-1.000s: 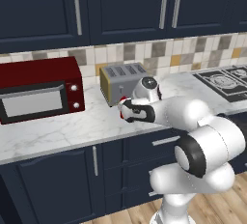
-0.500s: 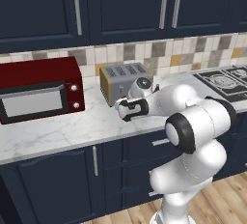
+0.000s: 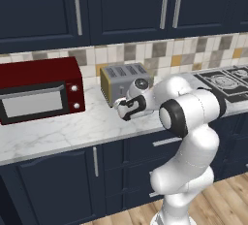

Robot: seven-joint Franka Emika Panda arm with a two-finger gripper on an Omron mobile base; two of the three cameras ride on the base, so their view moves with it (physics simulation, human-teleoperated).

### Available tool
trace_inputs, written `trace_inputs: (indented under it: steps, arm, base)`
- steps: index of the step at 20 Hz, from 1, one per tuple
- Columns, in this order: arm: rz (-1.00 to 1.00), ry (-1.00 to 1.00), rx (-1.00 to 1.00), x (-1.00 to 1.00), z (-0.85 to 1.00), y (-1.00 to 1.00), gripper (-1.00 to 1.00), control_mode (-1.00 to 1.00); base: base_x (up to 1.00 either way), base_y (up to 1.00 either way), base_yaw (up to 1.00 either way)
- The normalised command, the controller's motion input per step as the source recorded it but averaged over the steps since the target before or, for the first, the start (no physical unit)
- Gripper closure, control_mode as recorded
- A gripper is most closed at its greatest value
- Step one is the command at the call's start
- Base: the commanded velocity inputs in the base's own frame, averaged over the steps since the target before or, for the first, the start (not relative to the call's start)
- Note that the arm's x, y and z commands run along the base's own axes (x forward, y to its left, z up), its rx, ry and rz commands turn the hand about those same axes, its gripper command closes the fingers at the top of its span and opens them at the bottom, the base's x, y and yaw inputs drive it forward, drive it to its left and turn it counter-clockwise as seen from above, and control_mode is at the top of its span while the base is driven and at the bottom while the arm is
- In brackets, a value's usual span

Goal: Place the ketchup and ketchup from the counter to the top shelf of the fridge. If the existing items in the fridge are on the top shelf, move them to other shelves.

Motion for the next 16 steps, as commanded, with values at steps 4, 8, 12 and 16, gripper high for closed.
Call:
trace_inputs:
  steps: [4,8,12,16]
  arm:
    - [0.0,0.0,0.0,0.33,-0.15,0.01,-1.0,-1.0]
    - [0.0,0.0,0.0,0.29,-0.17,0.05,-1.0,-1.0]
    - [0.0,0.0,0.0,0.31,-0.15,0.12,-1.0,-1.0]
    - [0.0,0.0,0.0,0.31,-0.12,0.11,-1.0,-1.0]
  base:
    - [0.0,0.0,0.0]
    - [0.0,0.0,0.0]
    - [0.0,0.0,0.0]
    - [0.0,0.0,0.0]
